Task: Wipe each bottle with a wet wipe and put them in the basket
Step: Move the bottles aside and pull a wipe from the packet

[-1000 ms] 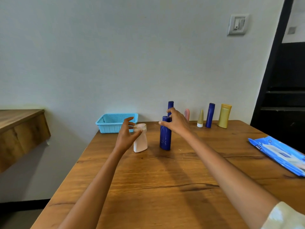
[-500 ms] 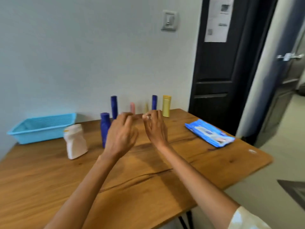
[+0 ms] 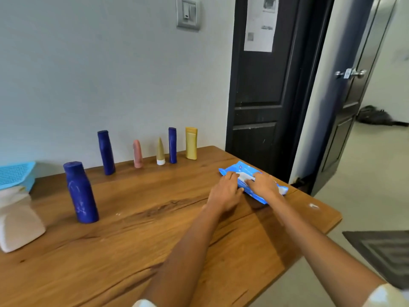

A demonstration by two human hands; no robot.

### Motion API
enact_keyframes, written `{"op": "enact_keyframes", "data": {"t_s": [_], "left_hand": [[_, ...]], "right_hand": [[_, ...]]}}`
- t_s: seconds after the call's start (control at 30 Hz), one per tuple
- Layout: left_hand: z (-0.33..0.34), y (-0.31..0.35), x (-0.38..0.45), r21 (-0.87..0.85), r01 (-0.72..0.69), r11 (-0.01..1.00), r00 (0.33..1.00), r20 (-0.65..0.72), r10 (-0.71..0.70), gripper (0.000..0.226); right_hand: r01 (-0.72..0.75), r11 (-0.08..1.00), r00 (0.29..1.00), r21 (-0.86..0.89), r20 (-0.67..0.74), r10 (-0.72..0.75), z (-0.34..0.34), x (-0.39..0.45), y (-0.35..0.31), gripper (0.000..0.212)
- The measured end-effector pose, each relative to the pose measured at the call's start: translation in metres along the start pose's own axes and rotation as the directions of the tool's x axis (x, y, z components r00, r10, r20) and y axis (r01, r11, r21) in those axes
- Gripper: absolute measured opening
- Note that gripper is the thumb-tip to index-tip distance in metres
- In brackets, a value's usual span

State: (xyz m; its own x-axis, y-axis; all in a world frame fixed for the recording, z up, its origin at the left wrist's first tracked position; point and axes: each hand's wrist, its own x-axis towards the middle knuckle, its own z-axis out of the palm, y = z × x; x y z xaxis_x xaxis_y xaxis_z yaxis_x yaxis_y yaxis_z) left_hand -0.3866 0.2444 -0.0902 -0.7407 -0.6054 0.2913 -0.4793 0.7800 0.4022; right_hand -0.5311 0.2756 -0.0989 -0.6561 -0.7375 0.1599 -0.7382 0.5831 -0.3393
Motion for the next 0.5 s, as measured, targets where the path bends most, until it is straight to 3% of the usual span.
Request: {"op": "enact_keyframes", "data": {"t_s": [0.27,0.37,0.5], "left_hand": [[0.003,-0.039,0.002,-0.013,0.119,0.993,0.988,-0.099,-0.12,0.044],[-0.001,-0.049,-0.001,-0.004,0.155,0.988,0.981,-0.114,-0.155,0.045],[-0.004,-0.054,-0.005,-0.04,0.221,0.974,0.967,-0.12,-0.224,0.054]], "right_hand": [[0.145,0.959,0.951,0.244,0.234,-0.203,0.001,0.002,-0.03,0.049],[0.1,0.967,0.948,0.233,0.273,-0.164,0.004,0.003,-0.038,0.058],[-0.035,0.977,0.955,0.209,0.296,-0.029,0.007,0.011,-0.038,0.037]]}}
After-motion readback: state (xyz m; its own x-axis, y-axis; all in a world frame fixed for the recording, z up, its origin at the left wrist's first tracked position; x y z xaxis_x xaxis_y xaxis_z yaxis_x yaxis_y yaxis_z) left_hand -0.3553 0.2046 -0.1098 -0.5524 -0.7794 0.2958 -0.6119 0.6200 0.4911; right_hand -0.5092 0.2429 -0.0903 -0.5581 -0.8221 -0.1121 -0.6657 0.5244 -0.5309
